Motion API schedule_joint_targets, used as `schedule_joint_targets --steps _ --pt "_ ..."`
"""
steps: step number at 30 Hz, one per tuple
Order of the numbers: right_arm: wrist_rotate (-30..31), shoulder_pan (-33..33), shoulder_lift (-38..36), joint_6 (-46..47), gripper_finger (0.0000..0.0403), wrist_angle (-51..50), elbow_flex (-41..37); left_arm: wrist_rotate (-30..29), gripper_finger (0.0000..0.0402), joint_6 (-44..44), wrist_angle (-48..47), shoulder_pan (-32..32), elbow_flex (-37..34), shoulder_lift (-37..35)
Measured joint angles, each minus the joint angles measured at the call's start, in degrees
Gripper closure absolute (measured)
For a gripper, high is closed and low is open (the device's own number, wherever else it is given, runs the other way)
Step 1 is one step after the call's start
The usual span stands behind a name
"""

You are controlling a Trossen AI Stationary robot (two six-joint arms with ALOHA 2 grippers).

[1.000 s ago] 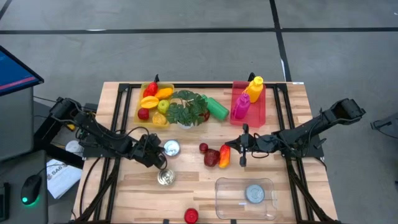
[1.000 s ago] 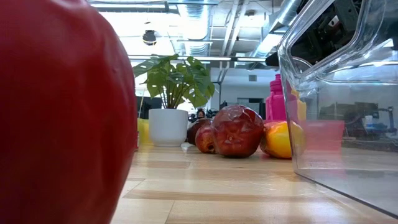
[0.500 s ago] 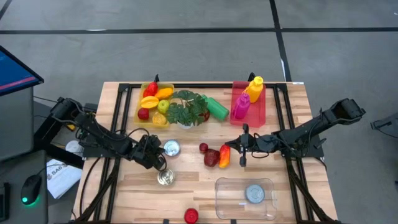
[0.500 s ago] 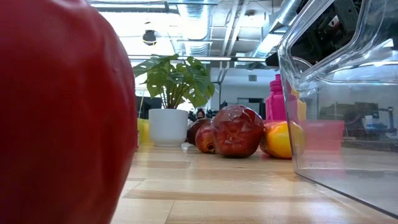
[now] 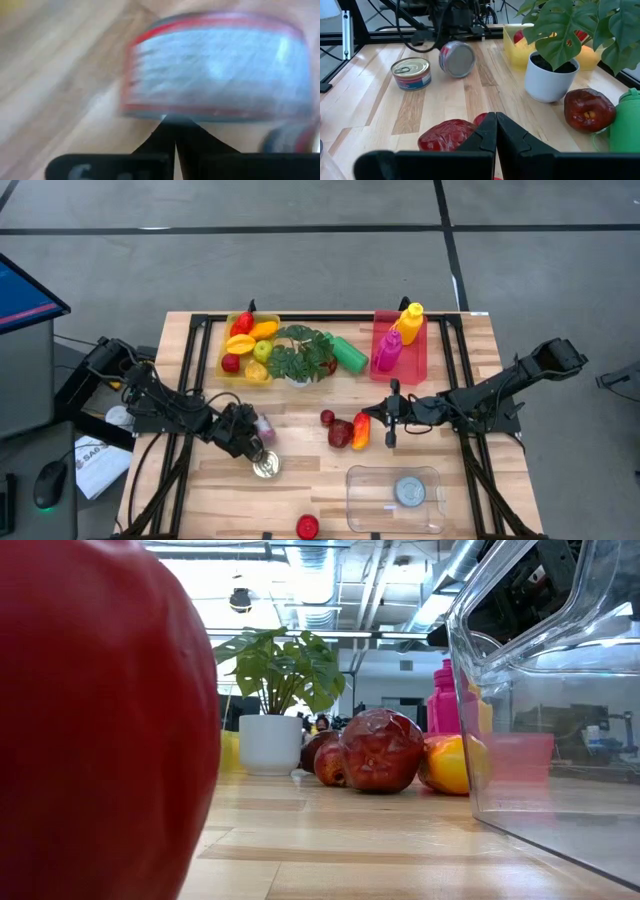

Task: Pick & Place Food Item
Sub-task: Put the red tuna can into the transparent bin

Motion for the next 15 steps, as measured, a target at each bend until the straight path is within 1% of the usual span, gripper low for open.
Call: schedule_joint_targets --steps 2,15 --pt "0.0 0.0 0.0 0.0 0.0403 0.0 0.0 -0.5 0.0402 -0.3 -1.0 0.0 -0.2 0.0" --pt "0.0 0.0 0.0 0.0 0.0403 0.0 0.0 -1.3 0.0401 -0.3 -0.4 0.0 -0.2 0.0"
